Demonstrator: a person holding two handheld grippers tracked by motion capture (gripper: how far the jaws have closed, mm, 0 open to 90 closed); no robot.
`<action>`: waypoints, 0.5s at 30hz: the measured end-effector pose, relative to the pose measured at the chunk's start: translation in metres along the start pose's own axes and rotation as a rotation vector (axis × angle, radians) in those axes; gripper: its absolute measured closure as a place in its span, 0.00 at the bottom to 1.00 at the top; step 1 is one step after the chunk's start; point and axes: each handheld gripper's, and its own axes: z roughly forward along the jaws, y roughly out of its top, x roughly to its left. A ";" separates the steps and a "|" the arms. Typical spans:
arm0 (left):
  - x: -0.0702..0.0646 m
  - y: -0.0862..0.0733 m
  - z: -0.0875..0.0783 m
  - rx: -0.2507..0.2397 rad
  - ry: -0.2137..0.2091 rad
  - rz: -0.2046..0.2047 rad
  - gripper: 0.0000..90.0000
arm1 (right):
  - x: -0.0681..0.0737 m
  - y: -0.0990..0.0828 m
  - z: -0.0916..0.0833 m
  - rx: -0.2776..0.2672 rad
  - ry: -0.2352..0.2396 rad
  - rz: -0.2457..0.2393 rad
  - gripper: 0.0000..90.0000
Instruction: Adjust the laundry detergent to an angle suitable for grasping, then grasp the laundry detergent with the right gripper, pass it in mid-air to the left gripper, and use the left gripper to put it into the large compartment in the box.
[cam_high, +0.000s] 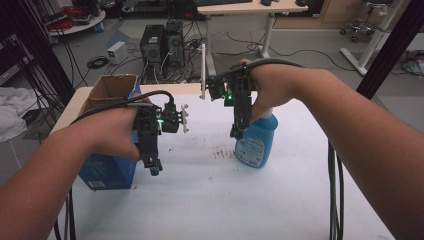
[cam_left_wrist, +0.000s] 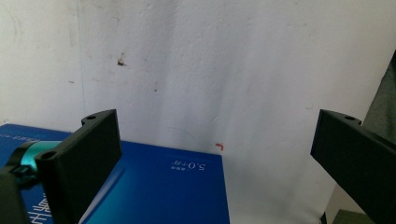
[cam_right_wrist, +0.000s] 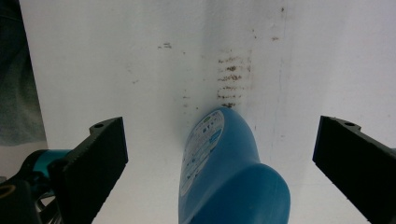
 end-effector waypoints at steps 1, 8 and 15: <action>0.000 0.000 0.000 -0.001 0.001 -0.003 0.02 | 0.000 0.000 0.000 0.006 -0.002 0.007 0.02; -0.003 -0.001 0.000 -0.013 0.002 -0.009 0.02 | 0.001 0.001 0.001 0.006 0.003 -0.003 0.02; -0.003 -0.002 0.002 0.001 -0.001 0.015 0.02 | 0.000 0.000 0.005 0.010 0.006 0.014 0.02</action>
